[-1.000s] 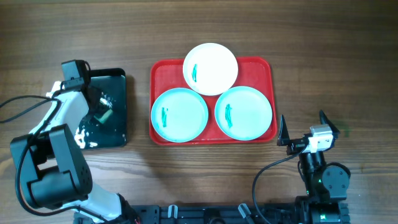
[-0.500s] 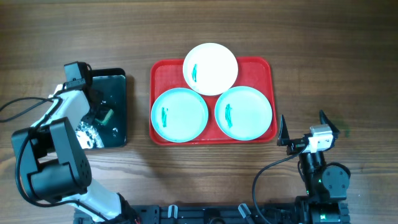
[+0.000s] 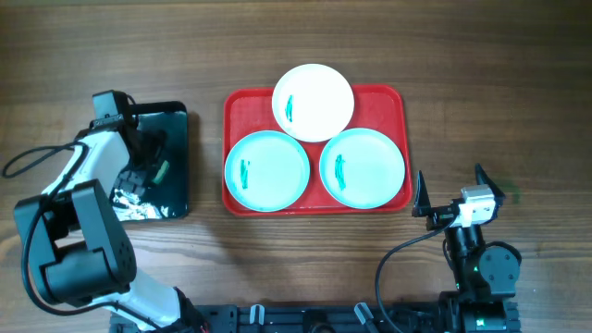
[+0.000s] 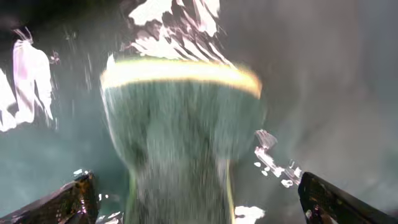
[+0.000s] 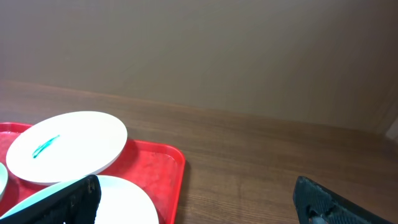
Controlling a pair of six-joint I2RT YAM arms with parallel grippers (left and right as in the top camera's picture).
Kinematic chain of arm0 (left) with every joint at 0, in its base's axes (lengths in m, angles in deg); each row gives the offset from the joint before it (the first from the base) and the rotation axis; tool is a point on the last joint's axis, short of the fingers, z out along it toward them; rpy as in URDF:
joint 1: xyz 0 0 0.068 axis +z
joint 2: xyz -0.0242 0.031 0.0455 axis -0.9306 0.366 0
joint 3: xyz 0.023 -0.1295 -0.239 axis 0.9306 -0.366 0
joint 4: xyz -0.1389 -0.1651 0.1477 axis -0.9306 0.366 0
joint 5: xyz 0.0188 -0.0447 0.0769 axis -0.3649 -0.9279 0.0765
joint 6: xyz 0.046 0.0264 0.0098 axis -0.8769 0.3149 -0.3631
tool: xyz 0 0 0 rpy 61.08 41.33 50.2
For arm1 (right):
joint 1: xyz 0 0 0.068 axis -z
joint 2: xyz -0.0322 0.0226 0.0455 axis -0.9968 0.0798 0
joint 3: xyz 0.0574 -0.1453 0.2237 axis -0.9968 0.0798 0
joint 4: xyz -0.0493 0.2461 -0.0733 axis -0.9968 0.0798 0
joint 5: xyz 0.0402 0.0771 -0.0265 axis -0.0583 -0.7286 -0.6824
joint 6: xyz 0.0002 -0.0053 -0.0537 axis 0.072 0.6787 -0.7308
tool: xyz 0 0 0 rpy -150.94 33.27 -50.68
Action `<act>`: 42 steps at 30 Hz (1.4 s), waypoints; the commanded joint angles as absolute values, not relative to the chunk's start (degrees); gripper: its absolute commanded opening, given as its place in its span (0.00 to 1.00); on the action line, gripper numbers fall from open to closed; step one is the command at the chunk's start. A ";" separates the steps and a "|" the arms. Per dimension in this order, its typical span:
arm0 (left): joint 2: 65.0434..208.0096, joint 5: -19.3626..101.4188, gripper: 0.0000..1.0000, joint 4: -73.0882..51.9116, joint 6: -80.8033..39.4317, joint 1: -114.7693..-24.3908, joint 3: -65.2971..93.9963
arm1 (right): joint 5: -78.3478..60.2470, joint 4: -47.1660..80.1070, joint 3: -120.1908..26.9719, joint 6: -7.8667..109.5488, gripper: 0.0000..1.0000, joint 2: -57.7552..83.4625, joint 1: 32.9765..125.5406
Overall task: Clean dirty plates on tray and stack at the side
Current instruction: 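Dip and rub the sponge in the water with the left gripper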
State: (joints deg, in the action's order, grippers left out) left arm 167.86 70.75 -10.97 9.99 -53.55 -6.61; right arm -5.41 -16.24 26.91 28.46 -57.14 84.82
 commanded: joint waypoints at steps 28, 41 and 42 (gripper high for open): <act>170.77 80.48 0.23 -16.89 10.84 -53.61 -9.06 | -4.62 -16.35 26.95 28.00 1.00 -57.49 84.58; 170.77 59.69 0.19 -9.83 10.84 -53.61 -9.06 | -4.65 -16.35 26.95 27.98 1.00 -57.49 84.58; 170.77 59.69 0.06 -9.83 10.82 -53.61 -9.06 | -4.62 -16.35 26.95 28.00 1.00 -57.49 84.58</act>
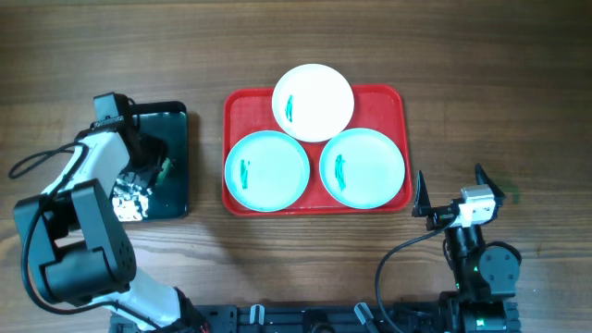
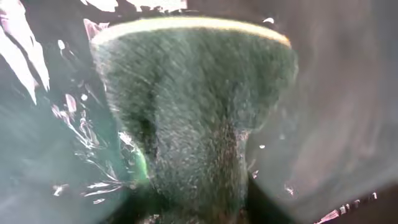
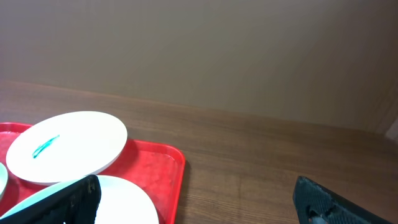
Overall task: Clean dirty plates on tray and stack at the side
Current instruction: 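Dip and rub the sponge in the water with the left gripper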
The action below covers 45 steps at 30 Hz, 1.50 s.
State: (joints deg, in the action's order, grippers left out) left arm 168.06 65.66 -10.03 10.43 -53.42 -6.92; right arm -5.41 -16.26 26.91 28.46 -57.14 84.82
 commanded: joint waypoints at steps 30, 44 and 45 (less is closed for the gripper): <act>170.74 62.62 0.40 -14.66 10.82 -53.61 -9.04 | -4.65 -16.35 26.95 28.00 1.00 -57.49 84.58; 154.11 68.92 0.04 -13.24 7.70 -53.64 -8.78 | -4.62 -16.35 26.95 28.00 1.00 -57.49 84.58; 151.55 68.94 0.04 -13.18 7.26 -53.64 -8.78 | -4.62 -16.35 26.95 27.98 1.00 -57.49 84.58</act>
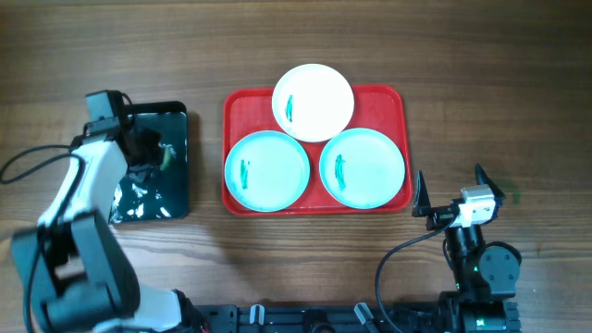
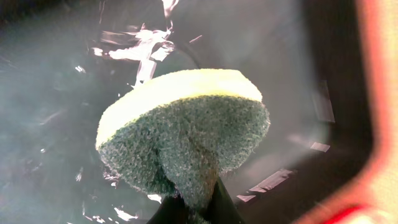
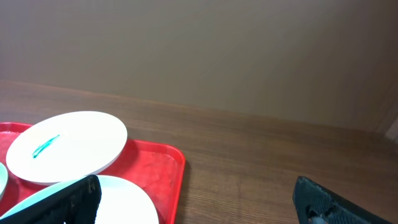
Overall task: Clean dirty plates on tray and stack at the side
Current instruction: 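Dip and rub the sponge in the water with the left gripper, then carry the sponge with the left gripper over the left blue plate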
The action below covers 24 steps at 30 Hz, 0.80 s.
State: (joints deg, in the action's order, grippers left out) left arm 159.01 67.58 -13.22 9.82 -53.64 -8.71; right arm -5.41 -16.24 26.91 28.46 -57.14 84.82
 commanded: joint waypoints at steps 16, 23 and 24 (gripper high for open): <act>147.01 66.75 0.04 -13.90 -1.66 -53.37 -8.82 | -4.62 -16.35 26.95 28.00 1.00 -57.49 84.58; 154.39 67.82 0.04 -15.82 -1.05 -53.57 -12.16 | -4.65 -16.35 26.95 28.00 1.00 -57.49 84.58; 154.63 67.82 0.04 -15.63 -1.07 -53.50 -12.16 | -4.65 -16.35 26.95 28.00 1.00 -57.49 84.58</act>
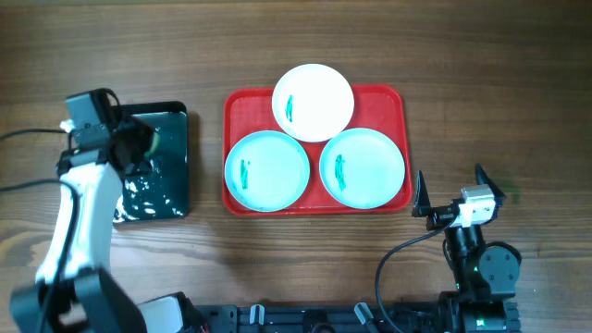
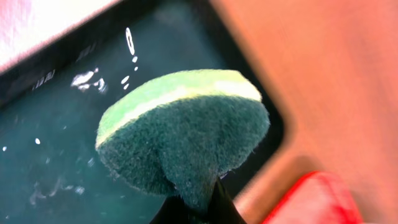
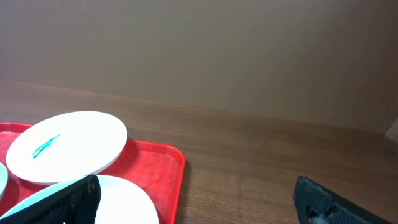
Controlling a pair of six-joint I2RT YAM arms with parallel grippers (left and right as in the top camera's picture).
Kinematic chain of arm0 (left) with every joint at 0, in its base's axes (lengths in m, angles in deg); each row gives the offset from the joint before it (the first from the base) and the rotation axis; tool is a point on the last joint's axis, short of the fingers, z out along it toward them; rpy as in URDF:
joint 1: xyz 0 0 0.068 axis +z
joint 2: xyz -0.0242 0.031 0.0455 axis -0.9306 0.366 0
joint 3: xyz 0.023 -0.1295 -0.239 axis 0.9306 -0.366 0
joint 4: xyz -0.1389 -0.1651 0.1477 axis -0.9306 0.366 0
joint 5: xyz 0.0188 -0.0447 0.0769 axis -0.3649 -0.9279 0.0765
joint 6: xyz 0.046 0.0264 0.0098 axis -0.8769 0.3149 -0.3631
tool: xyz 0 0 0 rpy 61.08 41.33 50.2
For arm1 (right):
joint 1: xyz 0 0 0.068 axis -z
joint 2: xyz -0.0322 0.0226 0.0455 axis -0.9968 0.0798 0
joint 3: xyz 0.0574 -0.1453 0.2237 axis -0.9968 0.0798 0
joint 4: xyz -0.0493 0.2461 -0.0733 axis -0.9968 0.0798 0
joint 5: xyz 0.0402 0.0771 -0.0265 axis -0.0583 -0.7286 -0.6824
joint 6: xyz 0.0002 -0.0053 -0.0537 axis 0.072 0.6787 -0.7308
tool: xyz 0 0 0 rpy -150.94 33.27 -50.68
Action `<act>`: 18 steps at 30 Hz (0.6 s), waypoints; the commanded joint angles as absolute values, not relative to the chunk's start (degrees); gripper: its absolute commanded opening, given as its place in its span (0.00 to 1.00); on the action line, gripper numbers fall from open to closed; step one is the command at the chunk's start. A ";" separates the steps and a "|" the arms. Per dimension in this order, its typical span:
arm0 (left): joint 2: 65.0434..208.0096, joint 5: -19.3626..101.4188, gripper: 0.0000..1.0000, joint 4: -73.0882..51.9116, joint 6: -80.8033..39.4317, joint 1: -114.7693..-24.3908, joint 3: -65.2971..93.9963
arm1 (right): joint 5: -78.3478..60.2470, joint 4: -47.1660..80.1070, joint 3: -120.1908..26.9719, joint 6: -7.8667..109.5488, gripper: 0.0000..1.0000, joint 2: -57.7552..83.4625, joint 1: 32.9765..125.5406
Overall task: Clean dirty plates on tray and stack at the side
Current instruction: 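Carry the sponge with the left gripper over the left blue plate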
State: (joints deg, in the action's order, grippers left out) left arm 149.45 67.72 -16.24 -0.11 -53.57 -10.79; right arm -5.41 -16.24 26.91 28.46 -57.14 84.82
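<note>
Three dirty plates lie on the red tray (image 1: 399,104), each with a green smear: a white plate (image 1: 313,102) at the back, a cyan plate (image 1: 267,170) front left, and another cyan plate (image 1: 362,166) front right. My left gripper (image 1: 139,144) is shut on a green-and-yellow sponge (image 2: 183,134). It holds the sponge above the black water basin (image 1: 159,190), near the basin's tray-side edge. My right gripper (image 1: 451,192) rests open at the front right, its fingers (image 3: 74,196) beside the tray's near right corner.
The basin sits left of the tray on the wooden table (image 1: 481,83). In the left wrist view a strip of bare table (image 2: 311,74) separates the basin (image 2: 56,162) from the tray corner (image 2: 317,199). Bare wood lies right of the tray (image 3: 267,168).
My left gripper, still shut on the sponge, is higher above the basin, and its view now takes in the basin's edge, the table and the tray corner. The right arm is unchanged.
At first my left gripper stood open around the sponge in the basin's water. Then it was down close on the sponge. Later it held the sponge above the water, and now holds it higher at the basin's edge. The plates and right arm stayed put.
</note>
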 commanded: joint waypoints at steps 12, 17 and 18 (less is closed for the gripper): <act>128.45 41.03 0.04 0.74 -9.86 -62.14 -7.31 | -4.62 -16.35 26.95 28.00 1.00 -57.49 84.58; 134.44 41.25 0.04 1.92 -14.34 -78.71 -11.38 | -4.62 -16.35 26.95 28.00 1.00 -57.49 84.58; 138.00 43.74 0.04 0.68 -14.29 -83.54 -12.12 | -4.62 -16.35 26.95 28.00 1.00 -57.49 84.58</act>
